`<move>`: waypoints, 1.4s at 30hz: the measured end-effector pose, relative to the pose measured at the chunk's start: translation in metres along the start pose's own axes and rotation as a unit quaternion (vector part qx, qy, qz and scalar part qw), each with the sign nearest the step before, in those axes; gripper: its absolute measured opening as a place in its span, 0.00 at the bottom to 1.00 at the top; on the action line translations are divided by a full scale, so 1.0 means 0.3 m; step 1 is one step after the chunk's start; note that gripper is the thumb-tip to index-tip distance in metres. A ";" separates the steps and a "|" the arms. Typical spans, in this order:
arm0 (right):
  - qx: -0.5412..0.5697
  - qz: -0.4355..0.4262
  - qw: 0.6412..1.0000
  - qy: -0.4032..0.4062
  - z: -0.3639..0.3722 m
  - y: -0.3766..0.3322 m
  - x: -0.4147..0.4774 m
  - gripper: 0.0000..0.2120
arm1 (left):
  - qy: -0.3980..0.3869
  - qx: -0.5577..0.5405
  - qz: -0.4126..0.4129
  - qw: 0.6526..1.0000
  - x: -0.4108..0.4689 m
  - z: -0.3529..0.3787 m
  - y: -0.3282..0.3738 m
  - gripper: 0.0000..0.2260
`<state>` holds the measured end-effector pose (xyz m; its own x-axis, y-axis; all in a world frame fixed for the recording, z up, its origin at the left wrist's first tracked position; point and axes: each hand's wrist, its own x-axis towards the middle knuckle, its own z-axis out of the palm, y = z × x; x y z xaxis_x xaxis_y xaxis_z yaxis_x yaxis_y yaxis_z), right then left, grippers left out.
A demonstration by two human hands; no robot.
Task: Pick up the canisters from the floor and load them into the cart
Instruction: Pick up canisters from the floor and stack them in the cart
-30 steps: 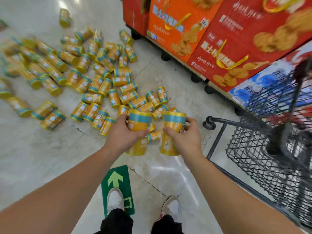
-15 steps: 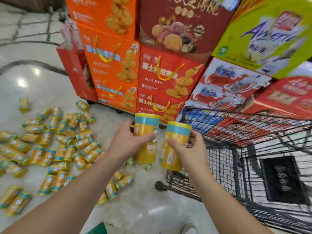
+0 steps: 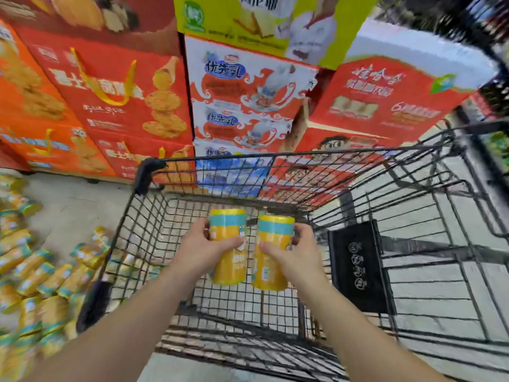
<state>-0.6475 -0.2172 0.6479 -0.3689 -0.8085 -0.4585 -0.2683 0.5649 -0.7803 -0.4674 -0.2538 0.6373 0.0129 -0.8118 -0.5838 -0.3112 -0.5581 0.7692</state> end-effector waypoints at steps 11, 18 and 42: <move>-0.211 0.139 0.964 -0.082 -0.150 0.530 0.360 0.31 | -0.081 0.119 -0.131 0.981 0.288 0.499 -0.281 0.33; -0.328 0.158 0.919 -0.148 -0.095 0.733 0.383 0.34 | -0.137 0.195 -0.199 0.951 0.348 0.657 -0.472 0.33; -0.399 0.100 0.904 -0.119 -0.167 0.593 0.368 0.28 | -0.175 0.264 -0.104 0.943 0.304 0.534 -0.378 0.30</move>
<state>-0.7806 -0.1979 0.4798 -0.3052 -0.6359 -0.7088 -0.8091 0.5658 -0.1592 -0.5834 -0.2370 0.4552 -0.1599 -0.5359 -0.8290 -0.7676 -0.4604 0.4458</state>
